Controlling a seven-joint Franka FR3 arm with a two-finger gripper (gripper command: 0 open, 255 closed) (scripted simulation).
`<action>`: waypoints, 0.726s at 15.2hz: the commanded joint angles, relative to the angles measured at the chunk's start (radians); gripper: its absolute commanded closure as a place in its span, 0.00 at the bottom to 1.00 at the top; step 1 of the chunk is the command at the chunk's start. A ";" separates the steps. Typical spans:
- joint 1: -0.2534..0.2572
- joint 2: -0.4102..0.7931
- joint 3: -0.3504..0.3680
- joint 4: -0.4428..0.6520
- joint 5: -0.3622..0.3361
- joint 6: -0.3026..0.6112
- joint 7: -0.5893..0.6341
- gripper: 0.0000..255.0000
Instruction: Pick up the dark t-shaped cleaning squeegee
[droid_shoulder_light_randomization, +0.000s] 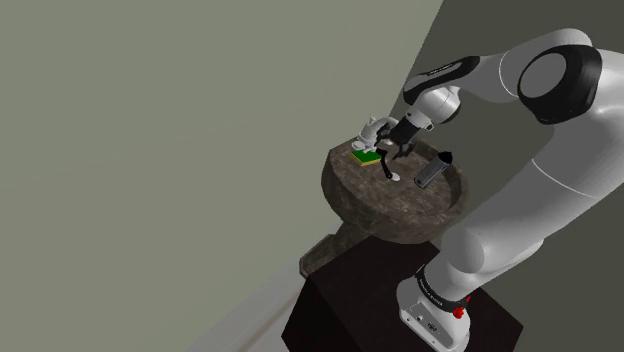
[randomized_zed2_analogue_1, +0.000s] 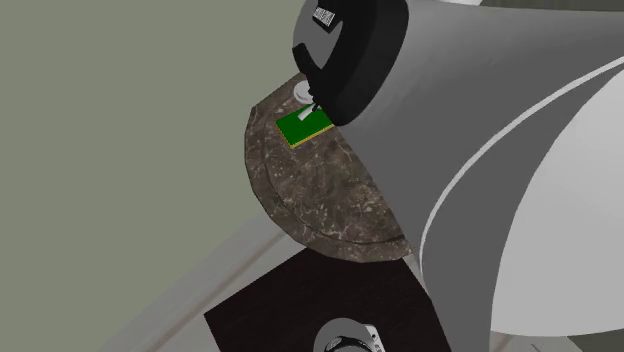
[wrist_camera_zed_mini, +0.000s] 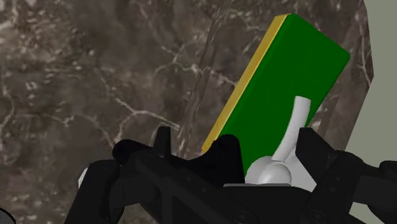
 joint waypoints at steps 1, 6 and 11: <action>0.000 0.020 0.001 -0.006 0.017 0.022 -0.017 0.00; 0.000 0.038 0.003 -0.009 0.032 0.039 -0.031 1.00; 0.000 0.038 0.003 -0.009 0.032 0.039 -0.031 1.00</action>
